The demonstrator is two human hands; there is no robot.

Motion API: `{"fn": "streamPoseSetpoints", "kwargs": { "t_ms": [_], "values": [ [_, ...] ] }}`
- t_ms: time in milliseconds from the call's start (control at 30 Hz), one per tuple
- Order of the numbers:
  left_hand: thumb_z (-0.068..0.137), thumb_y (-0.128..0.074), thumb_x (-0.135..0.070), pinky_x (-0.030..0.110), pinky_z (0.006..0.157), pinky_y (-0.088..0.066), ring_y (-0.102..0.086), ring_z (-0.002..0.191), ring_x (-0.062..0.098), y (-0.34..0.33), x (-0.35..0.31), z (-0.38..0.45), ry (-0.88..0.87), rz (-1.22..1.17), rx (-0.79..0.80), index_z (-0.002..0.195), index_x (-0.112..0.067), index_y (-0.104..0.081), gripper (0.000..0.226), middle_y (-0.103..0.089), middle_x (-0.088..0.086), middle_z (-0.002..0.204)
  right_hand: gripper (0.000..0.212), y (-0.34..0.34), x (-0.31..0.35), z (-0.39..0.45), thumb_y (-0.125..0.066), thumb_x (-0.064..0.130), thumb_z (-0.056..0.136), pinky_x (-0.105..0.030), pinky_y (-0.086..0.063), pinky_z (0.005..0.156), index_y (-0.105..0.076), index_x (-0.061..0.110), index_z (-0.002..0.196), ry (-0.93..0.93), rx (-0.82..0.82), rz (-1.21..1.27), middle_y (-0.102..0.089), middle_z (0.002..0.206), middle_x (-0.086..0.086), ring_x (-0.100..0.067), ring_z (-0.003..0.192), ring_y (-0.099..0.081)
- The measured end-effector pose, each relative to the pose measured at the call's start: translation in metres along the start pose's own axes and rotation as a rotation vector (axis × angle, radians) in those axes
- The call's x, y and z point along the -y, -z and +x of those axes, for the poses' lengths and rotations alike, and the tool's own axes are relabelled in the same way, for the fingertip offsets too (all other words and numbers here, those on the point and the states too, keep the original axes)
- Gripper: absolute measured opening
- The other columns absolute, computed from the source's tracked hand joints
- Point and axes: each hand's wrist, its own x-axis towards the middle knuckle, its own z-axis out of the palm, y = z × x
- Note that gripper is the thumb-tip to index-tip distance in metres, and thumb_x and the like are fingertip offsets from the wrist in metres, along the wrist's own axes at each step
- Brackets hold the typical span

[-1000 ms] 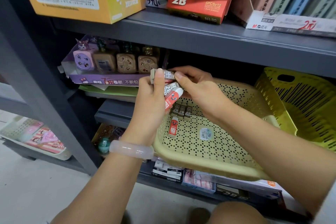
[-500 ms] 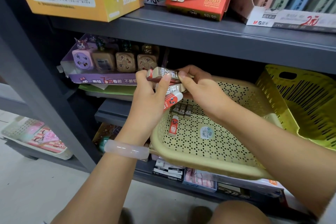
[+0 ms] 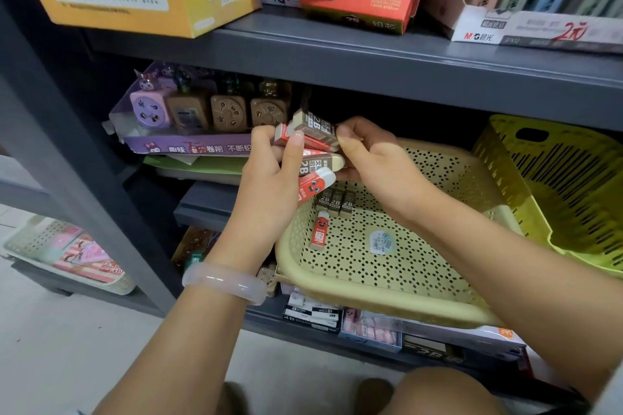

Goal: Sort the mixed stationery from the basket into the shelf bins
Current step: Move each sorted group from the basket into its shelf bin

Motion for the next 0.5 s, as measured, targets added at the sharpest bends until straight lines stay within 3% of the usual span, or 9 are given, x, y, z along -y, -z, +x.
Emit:
{"fn": "streamPoseSetpoints", "kwargs": {
  "t_ms": [100, 200, 333, 433, 500],
  "values": [
    [0.094, -0.040, -0.041, 0.044, 0.074, -0.050, -0.063, 0.073, 0.013, 0.0027, 0.0017, 0.0014, 0.009, 0.016, -0.005, 0.089, -0.032, -0.041, 0.010, -0.065, -0.019, 0.065, 0.024, -0.0025, 0.0014, 0.0022, -0.040, 0.014, 0.098, -0.014, -0.051, 0.058, -0.052, 0.019, 0.077, 0.012, 0.013, -0.013, -0.060, 0.075, 0.002, 0.002, 0.061, -0.063],
    [0.094, -0.039, -0.044, 0.046, 0.075, -0.052, -0.065, 0.075, 0.015, 0.0054, 0.0021, 0.0019, 0.009, 0.021, 0.017, 0.095, -0.035, -0.041, 0.009, -0.068, -0.016, 0.071, 0.025, -0.0049, 0.0013, 0.0055, -0.040, 0.015, 0.098, -0.018, -0.053, 0.061, -0.053, 0.019, 0.077, 0.014, 0.022, -0.031, -0.061, 0.075, 0.000, -0.002, 0.063, -0.063],
    [0.095, -0.040, -0.040, 0.043, 0.078, -0.053, -0.065, 0.077, 0.012, 0.0052, 0.0020, 0.0028, -0.022, 0.038, 0.013, 0.116, -0.023, -0.037, 0.028, -0.068, -0.014, 0.071, 0.025, -0.0037, -0.0011, 0.0088, -0.041, 0.021, 0.098, -0.024, -0.056, 0.067, -0.056, 0.021, 0.078, 0.010, 0.026, -0.083, -0.065, 0.076, 0.001, -0.006, 0.069, -0.065],
    [0.096, -0.041, -0.035, 0.032, 0.070, -0.051, -0.062, 0.069, 0.002, 0.0044, 0.0051, 0.0047, -0.046, 0.070, 0.002, 0.094, -0.031, -0.039, 0.005, -0.066, -0.019, 0.068, 0.024, -0.0030, -0.0036, 0.0097, -0.041, 0.024, 0.098, -0.027, -0.057, 0.067, -0.055, 0.024, 0.078, 0.006, 0.021, -0.112, -0.065, 0.075, 0.002, -0.008, 0.069, -0.066],
    [0.096, -0.041, -0.034, 0.031, 0.065, -0.050, -0.059, 0.063, 0.001, 0.0039, 0.0051, 0.0049, -0.047, 0.096, -0.018, 0.086, -0.033, -0.038, 0.010, -0.064, -0.019, 0.065, 0.023, -0.0039, -0.0055, 0.0095, -0.040, 0.023, 0.098, -0.020, -0.054, 0.059, -0.055, 0.023, 0.080, -0.017, 0.003, -0.043, -0.065, 0.076, 0.003, -0.006, 0.065, -0.067]
  ]
}}
